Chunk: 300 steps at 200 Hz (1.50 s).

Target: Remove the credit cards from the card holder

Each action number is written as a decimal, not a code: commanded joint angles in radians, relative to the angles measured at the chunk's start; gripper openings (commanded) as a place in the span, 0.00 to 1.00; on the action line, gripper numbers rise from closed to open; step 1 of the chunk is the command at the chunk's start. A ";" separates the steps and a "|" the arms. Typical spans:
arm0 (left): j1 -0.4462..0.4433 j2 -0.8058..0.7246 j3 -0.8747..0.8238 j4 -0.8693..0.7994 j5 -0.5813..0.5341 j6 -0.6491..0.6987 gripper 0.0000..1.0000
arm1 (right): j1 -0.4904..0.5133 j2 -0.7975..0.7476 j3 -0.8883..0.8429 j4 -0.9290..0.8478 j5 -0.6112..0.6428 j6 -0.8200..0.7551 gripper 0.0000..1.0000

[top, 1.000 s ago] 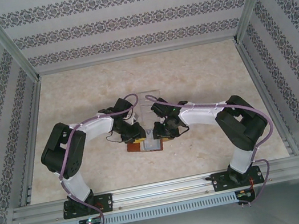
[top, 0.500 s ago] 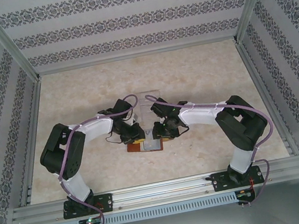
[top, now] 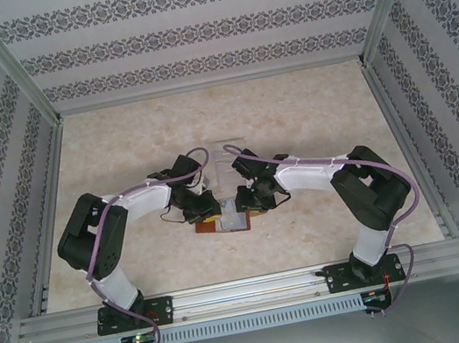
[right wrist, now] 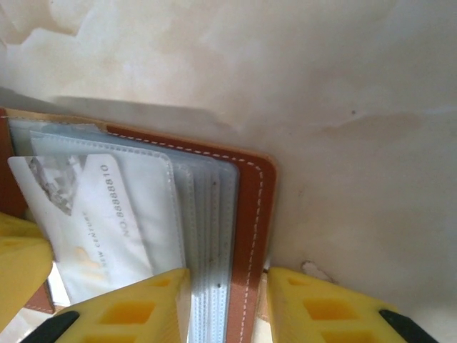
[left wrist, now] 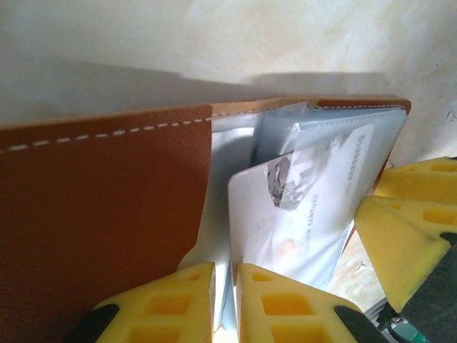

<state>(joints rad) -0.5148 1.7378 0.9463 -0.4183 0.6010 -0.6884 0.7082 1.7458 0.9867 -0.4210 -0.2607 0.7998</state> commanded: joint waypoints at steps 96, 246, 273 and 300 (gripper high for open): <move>0.011 -0.057 -0.118 0.273 0.045 -0.120 0.27 | -0.016 -0.002 0.006 -0.059 0.056 -0.020 0.32; 0.039 -0.084 -0.161 0.269 0.004 -0.108 0.11 | -0.016 -0.015 0.003 -0.067 0.064 -0.020 0.31; 0.038 -0.095 -0.155 0.247 -0.004 -0.097 0.09 | -0.014 -0.036 0.008 -0.076 0.068 -0.016 0.31; 0.039 -0.100 -0.157 0.245 -0.002 -0.099 0.08 | -0.012 -0.068 0.018 -0.088 0.068 -0.012 0.31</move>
<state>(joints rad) -0.4934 1.6581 0.7811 -0.1158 0.6357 -0.8120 0.7021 1.7267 0.9867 -0.4610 -0.2264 0.7994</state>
